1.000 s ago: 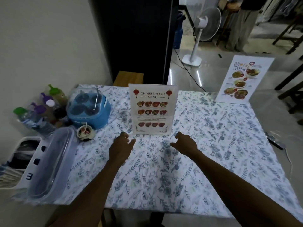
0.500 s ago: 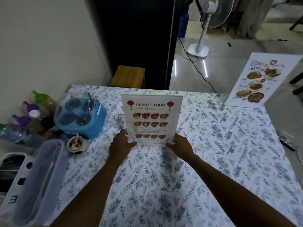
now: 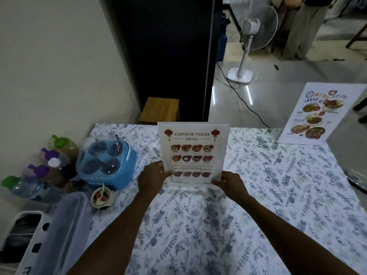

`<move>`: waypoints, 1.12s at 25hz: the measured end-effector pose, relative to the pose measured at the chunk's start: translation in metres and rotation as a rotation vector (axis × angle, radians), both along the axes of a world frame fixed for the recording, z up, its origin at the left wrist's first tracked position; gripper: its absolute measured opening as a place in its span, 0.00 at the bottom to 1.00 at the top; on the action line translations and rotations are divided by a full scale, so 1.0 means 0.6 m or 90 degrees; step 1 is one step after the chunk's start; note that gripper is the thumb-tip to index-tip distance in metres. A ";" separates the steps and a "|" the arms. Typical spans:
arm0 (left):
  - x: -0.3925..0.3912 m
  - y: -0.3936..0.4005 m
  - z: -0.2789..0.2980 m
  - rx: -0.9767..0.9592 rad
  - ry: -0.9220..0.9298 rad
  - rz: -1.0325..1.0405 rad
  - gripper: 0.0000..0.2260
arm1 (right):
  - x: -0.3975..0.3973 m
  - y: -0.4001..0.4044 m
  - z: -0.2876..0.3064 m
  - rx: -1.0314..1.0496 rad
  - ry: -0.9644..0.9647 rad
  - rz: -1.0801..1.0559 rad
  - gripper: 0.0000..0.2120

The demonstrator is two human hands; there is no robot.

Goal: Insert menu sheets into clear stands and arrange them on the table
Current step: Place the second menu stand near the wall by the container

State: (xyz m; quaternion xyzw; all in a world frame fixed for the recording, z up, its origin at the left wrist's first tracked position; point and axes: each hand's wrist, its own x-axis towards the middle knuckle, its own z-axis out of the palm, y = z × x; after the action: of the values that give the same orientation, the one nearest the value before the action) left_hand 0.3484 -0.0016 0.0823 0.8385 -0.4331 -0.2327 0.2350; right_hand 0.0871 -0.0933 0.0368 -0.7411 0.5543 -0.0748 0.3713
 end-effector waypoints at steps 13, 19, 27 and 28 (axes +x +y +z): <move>0.243 -0.181 0.081 -0.042 -0.004 -0.112 0.24 | 0.208 -0.114 0.104 -0.097 0.005 -0.071 0.15; 0.418 -0.208 0.071 -0.034 -0.013 -0.082 0.23 | 0.385 -0.156 0.087 -0.125 0.033 -0.004 0.17; 0.641 -0.189 0.035 0.025 -0.071 0.027 0.21 | 0.636 -0.200 0.014 -0.077 0.044 0.136 0.15; 0.658 -0.185 0.028 0.034 -0.070 0.042 0.21 | 0.659 -0.201 0.005 -0.068 0.038 0.144 0.14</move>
State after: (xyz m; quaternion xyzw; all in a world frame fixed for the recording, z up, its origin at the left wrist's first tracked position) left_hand 0.7434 -0.1127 0.0994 0.8697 -0.4114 -0.1897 0.1958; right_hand 0.4827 -0.2138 0.0400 -0.8193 0.4735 -0.0397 0.3210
